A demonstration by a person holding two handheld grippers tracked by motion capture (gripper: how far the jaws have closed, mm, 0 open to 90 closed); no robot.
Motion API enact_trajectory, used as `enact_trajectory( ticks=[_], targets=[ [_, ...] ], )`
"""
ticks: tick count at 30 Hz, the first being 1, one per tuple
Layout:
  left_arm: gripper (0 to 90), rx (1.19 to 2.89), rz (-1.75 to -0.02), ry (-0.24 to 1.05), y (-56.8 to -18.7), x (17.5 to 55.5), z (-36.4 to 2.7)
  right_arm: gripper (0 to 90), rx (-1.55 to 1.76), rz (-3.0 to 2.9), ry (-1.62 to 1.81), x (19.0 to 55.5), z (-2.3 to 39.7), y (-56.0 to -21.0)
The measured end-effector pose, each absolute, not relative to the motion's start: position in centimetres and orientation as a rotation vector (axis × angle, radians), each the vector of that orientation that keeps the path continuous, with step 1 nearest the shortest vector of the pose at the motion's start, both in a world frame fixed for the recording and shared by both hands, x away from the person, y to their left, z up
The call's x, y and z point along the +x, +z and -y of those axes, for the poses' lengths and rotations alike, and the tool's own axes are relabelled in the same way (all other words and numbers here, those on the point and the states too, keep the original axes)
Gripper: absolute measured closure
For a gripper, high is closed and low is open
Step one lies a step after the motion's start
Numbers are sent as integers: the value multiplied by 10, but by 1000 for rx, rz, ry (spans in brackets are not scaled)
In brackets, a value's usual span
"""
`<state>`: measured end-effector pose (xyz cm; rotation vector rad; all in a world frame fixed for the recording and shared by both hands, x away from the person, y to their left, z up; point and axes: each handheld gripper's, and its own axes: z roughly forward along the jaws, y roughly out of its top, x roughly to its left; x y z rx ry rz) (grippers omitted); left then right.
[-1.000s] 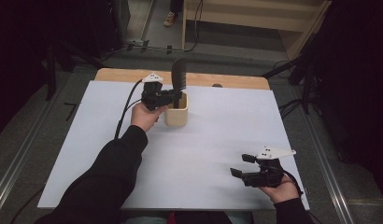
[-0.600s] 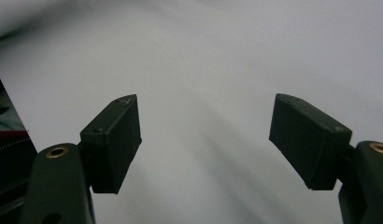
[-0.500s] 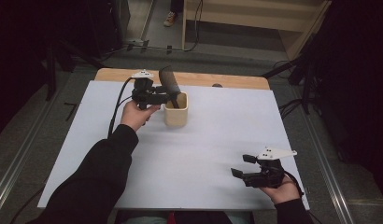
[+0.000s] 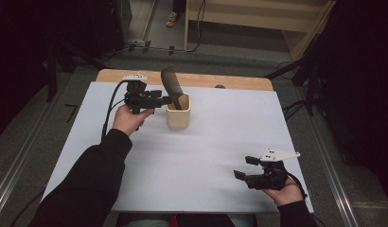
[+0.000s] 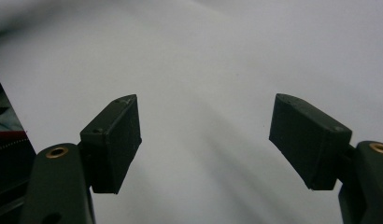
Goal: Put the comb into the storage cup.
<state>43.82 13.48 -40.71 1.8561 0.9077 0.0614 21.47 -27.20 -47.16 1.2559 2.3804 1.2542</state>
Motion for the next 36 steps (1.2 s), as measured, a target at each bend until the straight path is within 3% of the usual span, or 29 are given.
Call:
enact_trajectory(
  ticks=[7,15,36],
  targets=[
    [320,1822,-931,-10,-404,427,-154,229,1261,-2388,1242,215,271,-473],
    [320,1812,-933,-8,-401,415,-168,229,1276,-2377,1240,216,273,-473],
    [319,1879,-918,-21,-417,396,-161,229,1265,-2373,1257,216,271,-470]
  ],
)
